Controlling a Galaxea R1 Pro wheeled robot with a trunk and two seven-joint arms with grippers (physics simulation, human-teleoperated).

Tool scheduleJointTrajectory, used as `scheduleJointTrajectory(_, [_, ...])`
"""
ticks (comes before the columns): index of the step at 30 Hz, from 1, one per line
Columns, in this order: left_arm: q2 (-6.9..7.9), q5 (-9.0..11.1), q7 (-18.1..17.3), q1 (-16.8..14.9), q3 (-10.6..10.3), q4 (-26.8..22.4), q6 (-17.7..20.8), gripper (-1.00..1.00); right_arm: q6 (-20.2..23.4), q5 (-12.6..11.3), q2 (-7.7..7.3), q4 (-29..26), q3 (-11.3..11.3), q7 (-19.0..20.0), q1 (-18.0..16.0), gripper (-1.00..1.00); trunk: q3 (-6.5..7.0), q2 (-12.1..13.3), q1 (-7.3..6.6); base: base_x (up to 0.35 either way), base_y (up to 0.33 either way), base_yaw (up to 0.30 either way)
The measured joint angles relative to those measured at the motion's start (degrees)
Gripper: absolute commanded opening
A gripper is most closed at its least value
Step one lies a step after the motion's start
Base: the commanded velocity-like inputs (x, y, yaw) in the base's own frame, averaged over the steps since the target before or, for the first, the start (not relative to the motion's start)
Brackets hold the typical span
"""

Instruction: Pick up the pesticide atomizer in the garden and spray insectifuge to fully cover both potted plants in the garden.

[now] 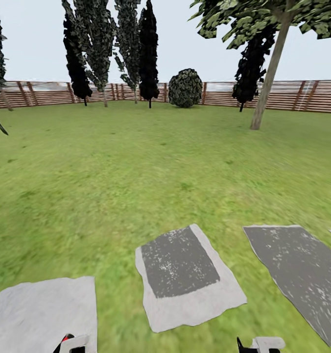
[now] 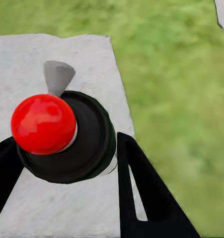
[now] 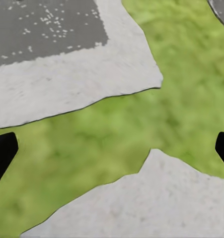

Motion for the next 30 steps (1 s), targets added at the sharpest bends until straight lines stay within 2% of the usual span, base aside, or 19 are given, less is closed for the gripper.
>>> scheduleJointTrajectory(6, [0.03,0.0,0.0,0.0,0.1,0.0,0.0,-1.0,0.0,0.0,0.0,0.0,0.0,0.0,0.0,1.0,0.0,0.0,0.0,-0.034,0.0,0.278])
scheduleJointTrajectory(14, [0.04,0.0,0.0,0.1,0.1,0.0,0.0,-1.0,0.0,0.0,0.0,0.0,0.0,0.0,0.0,1.0,-0.01,0.0,0.03,-0.288,0.027,0.279])
scheduleJointTrajectory(30, [0.03,0.0,0.0,0.1,0.1,0.0,0.0,-1.0,0.0,0.0,0.0,0.0,0.0,0.0,0.0,1.0,-0.01,0.0,0.03,-0.276,0.208,0.279])
